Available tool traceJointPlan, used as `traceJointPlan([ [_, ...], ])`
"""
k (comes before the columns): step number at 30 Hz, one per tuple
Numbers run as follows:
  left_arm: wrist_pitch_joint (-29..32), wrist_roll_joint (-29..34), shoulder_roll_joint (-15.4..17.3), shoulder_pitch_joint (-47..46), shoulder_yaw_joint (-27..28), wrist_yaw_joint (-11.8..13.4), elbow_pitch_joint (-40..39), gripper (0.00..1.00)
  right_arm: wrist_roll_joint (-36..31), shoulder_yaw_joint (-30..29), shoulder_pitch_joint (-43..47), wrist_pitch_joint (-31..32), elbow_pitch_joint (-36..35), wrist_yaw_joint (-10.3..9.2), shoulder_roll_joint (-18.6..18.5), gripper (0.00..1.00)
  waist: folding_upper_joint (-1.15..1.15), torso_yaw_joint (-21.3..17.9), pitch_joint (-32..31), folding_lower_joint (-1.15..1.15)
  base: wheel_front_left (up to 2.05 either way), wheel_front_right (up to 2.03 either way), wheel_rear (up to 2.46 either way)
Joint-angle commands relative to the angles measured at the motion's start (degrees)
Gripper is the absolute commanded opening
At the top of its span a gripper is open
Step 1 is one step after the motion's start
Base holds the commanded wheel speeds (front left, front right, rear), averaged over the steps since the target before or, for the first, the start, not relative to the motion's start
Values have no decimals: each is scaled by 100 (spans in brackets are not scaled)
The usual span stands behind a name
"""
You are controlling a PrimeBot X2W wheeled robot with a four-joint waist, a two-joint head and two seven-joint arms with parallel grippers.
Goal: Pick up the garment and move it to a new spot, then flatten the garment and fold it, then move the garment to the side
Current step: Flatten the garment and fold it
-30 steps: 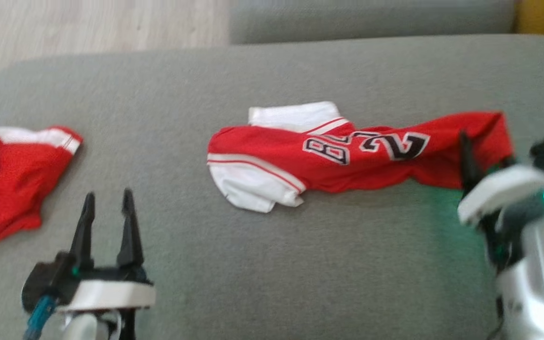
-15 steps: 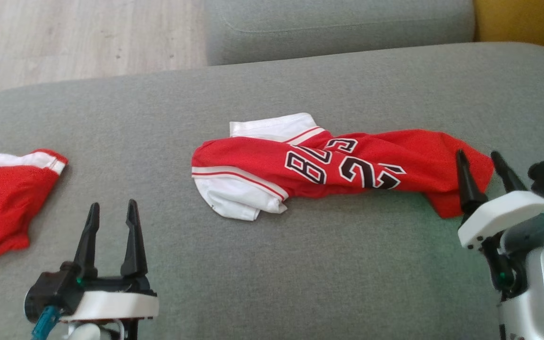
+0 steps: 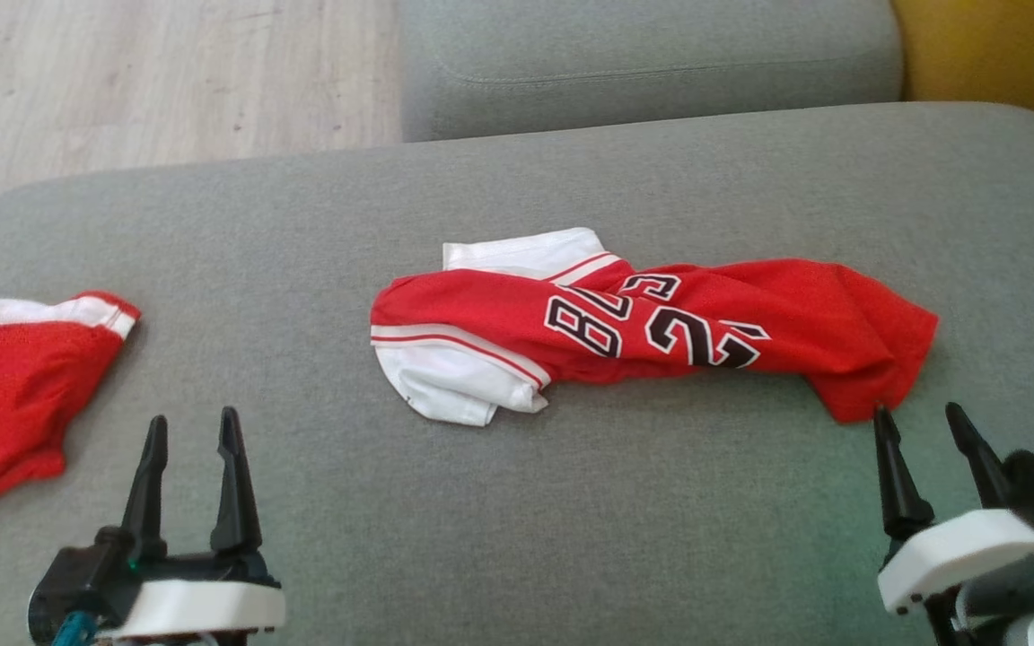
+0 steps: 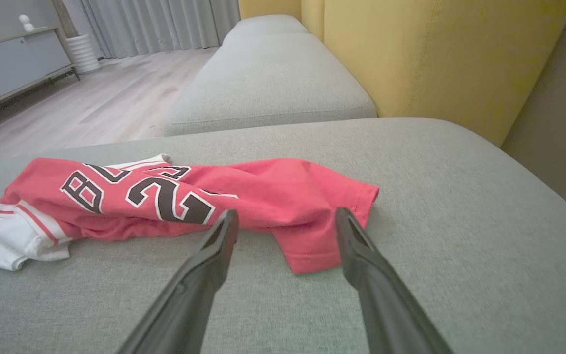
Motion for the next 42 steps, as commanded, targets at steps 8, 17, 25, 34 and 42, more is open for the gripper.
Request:
traceJointPlan([
  [8,-55,96,-8,-151,203,10,-226,100,-17,135,-442,389,68,-4,-38,100,0,-75,106,0,0,0,0],
  [17,-55,98,-23,-420,23,-4,-253,100,-622,-219,-1645,1157,1234,-4,-148,100,0,207,544,0,0,0,0],
  [25,-55,82,-10,-547,9,-13,-273,100,-992,-507,-2295,1285,2104,-4,-328,100,0,386,781,0,0,0,0],
  [34,-55,89,-14,-607,32,-16,-266,100,-852,-323,-2683,1154,2634,-4,-469,0,0,350,835,0,0,0,0],
  [42,-55,66,-21,-685,-13,-23,-338,100,-519,56,-3176,1272,1602,-4,-640,0,0,420,971,0,0,0,0],
])
